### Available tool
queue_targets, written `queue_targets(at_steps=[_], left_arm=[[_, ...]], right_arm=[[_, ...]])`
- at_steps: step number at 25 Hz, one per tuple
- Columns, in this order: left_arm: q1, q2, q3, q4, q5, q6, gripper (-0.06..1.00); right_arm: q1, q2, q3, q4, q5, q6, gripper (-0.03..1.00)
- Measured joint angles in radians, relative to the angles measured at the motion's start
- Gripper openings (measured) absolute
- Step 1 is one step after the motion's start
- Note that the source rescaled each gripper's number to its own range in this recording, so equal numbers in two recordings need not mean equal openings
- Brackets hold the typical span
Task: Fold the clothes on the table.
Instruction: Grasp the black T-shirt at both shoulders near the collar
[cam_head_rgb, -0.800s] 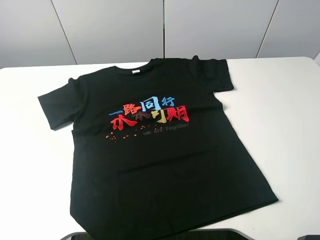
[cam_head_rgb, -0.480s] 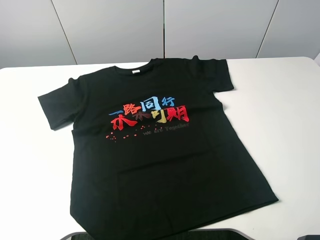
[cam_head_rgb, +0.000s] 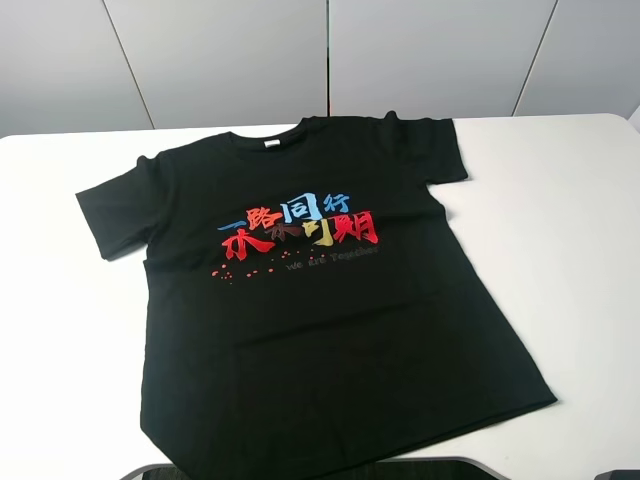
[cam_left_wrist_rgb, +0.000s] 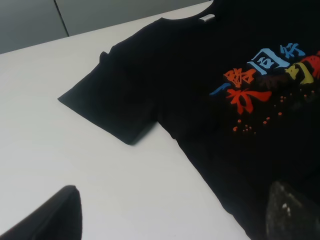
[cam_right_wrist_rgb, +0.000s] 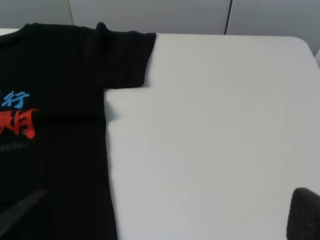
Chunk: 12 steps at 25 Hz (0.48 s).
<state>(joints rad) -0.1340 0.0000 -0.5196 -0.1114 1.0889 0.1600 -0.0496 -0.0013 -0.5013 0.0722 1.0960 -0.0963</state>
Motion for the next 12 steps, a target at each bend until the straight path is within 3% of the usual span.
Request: queue_targets(at_steps=[4, 8, 12], left_arm=[[0.0, 0.0, 0.0, -0.03, 0.0, 0.0, 1.0], [0.0, -0.002, 0.0, -0.126, -0.002, 0.002, 1.0], [0.0, -0.002, 0.0, -0.146, -0.007, 0.006, 1.0]], right_arm=[[0.0, 0.0, 0.0, 0.0, 0.0, 0.0, 1.0], [0.0, 0.0, 0.0, 0.0, 0.0, 0.0, 1.0], [0.0, 0.0, 0.0, -0.002, 0.0, 0.0, 1.0]])
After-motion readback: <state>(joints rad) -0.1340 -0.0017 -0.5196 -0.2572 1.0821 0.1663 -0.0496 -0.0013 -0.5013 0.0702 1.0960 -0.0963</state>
